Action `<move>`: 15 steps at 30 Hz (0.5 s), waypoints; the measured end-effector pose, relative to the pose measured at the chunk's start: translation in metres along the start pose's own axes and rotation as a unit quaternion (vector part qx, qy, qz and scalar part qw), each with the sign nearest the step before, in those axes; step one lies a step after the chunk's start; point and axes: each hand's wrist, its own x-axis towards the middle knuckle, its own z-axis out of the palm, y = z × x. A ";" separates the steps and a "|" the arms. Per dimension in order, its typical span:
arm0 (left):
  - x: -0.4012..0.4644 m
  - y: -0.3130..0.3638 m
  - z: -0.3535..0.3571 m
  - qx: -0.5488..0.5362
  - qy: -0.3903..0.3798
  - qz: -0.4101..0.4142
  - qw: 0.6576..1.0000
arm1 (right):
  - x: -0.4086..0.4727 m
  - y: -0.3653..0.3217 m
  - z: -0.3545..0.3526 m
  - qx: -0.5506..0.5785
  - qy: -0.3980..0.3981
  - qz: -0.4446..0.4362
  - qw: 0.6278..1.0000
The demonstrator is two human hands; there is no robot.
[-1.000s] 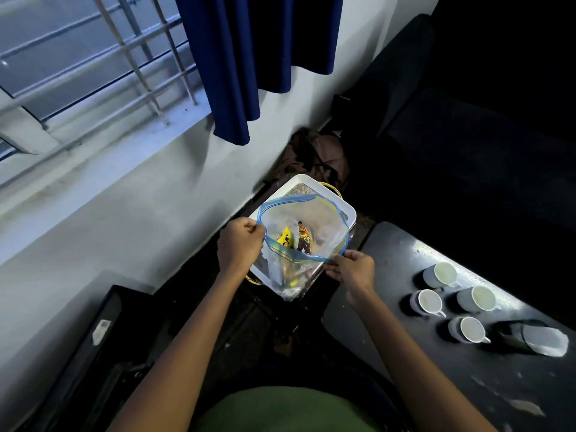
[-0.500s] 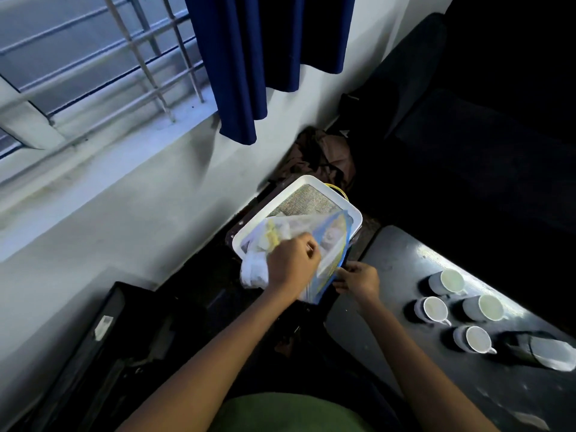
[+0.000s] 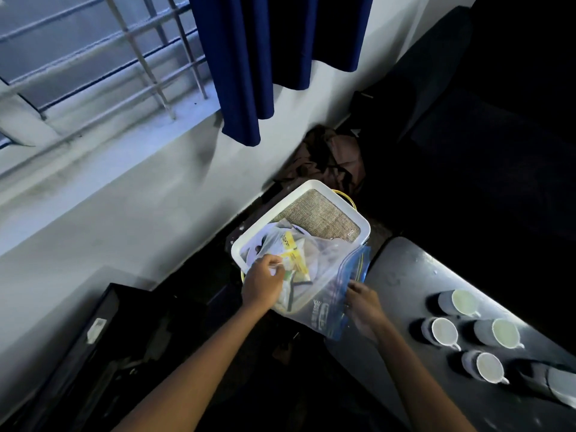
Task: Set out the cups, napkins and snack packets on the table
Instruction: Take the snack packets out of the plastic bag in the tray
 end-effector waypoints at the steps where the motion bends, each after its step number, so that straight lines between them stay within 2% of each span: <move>1: 0.009 -0.009 0.000 0.002 -0.005 -0.018 1.000 | 0.005 0.000 0.001 0.049 -0.029 0.026 0.998; 3: 0.023 -0.025 0.000 0.029 -0.010 -0.047 0.998 | 0.013 0.000 0.002 0.118 -0.078 0.067 0.988; 5: 0.035 -0.041 0.002 0.050 -0.010 -0.072 0.996 | 0.020 -0.004 0.005 0.139 -0.104 0.091 0.981; 10: 0.059 -0.055 0.010 0.040 -0.041 -0.120 0.991 | 0.042 -0.019 0.009 0.083 -0.136 0.159 0.974; 13: 0.064 -0.059 0.014 0.031 -0.068 -0.154 0.985 | 0.052 -0.018 0.016 0.028 -0.122 0.139 0.982; 15: 0.067 -0.064 0.017 0.042 -0.084 -0.168 0.981 | 0.060 -0.010 0.024 0.079 -0.155 0.145 0.974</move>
